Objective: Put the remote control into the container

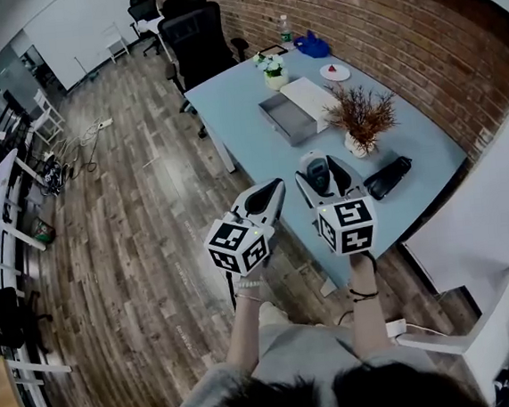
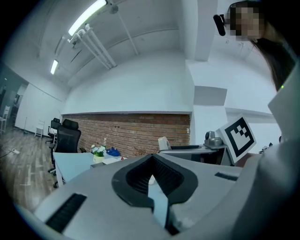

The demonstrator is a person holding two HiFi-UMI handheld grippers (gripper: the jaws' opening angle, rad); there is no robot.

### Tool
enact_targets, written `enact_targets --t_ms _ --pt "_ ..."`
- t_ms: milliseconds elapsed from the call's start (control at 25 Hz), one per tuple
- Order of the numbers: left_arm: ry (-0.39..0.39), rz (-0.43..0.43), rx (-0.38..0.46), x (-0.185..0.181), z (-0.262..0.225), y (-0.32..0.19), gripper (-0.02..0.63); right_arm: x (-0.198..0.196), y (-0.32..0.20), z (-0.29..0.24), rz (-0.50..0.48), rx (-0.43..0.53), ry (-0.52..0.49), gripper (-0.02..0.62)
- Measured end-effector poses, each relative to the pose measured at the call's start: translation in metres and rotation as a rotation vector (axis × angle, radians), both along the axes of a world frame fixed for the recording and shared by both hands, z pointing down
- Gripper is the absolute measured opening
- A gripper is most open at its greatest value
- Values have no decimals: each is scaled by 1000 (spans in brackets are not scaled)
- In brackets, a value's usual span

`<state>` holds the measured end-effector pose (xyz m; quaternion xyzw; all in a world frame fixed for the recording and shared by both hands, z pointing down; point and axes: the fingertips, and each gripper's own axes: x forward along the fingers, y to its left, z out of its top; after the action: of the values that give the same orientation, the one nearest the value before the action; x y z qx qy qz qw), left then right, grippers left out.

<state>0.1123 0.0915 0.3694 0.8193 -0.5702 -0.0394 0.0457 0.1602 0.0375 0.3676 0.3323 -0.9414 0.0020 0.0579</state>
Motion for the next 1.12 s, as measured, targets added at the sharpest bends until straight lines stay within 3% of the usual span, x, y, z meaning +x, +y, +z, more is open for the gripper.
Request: enact_targets --t_ms 880,1120 --pt "-11 130 -62 -142 14 -46 3 -107 -56 15 191 -65 -26 287" --pt "15 141 -65 -158 23 -53 3 -121 -59 22 206 -76 -24 287"
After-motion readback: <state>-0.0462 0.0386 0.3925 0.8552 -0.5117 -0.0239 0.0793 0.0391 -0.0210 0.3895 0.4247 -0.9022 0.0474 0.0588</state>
